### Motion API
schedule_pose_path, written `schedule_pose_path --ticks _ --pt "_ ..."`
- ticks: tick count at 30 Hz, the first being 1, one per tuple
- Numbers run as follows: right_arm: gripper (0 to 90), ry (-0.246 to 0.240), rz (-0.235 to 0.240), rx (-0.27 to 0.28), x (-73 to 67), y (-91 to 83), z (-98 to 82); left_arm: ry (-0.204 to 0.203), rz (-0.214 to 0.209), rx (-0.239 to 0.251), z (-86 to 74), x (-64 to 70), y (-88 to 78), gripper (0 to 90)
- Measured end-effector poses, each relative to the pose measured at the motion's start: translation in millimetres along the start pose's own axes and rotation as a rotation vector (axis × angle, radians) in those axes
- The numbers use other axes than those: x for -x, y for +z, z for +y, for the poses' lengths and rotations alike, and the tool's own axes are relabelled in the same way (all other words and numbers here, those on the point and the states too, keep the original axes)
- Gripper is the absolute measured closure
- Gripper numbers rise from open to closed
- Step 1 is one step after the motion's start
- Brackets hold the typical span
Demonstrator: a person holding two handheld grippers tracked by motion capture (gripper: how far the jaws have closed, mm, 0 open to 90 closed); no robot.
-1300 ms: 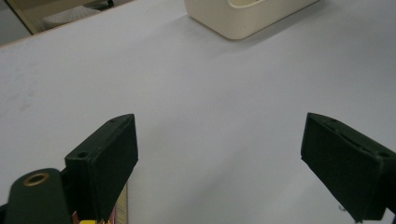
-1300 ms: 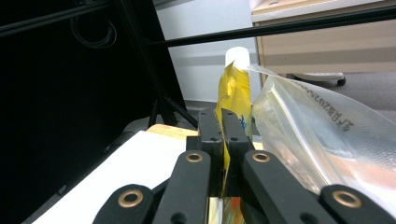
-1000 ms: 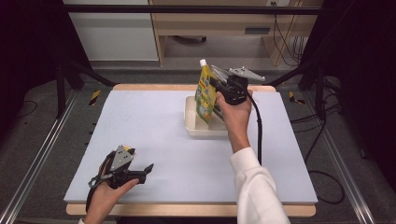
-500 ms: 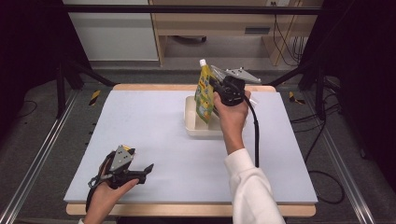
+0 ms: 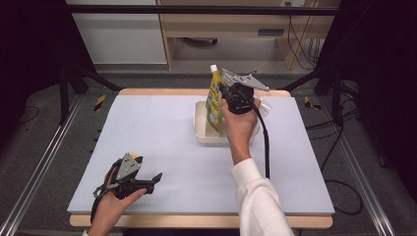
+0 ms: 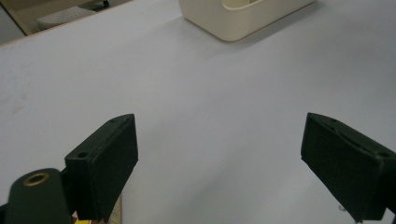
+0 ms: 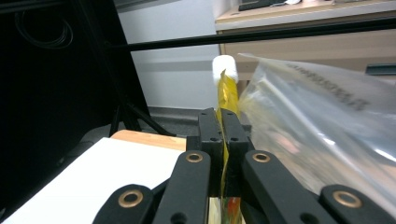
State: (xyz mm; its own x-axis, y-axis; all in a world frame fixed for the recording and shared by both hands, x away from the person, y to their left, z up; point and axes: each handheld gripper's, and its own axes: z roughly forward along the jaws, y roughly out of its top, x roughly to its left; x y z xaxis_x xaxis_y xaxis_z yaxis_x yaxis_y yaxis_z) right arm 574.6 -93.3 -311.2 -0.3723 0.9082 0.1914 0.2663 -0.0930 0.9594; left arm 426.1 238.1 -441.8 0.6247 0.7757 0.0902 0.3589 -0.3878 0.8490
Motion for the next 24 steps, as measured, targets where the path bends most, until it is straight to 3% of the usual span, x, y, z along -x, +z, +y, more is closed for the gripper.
schedule_pose_path --ticks 7,14,19,21,22,24 --pt "90.0 0.005 0.035 0.004 -3.9 13.0 -11.4 0.007 -0.008 -0.006 -0.2 1.3 1.0 10.9" --pt "90.0 0.001 0.053 0.023 0.4 14.0 -13.2 0.007 -0.009 -0.005 -0.2 1.7 1.9 10.8" --pt "90.0 -0.034 0.048 0.026 7.0 20.7 -7.2 0.007 -0.008 -0.006 -0.4 1.5 1.7 10.8" --pt "90.0 -0.068 0.048 0.024 7.7 22.8 -5.0 0.005 -0.008 -0.008 -0.7 1.1 2.2 10.8" --pt "90.0 -0.107 0.052 0.020 7.4 24.0 -3.8 0.006 -0.007 -0.008 -0.8 0.9 2.4 10.8" --pt "90.0 -0.122 0.059 0.017 7.5 24.6 -3.3 0.007 -0.009 -0.010 -0.8 0.9 2.7 10.8"
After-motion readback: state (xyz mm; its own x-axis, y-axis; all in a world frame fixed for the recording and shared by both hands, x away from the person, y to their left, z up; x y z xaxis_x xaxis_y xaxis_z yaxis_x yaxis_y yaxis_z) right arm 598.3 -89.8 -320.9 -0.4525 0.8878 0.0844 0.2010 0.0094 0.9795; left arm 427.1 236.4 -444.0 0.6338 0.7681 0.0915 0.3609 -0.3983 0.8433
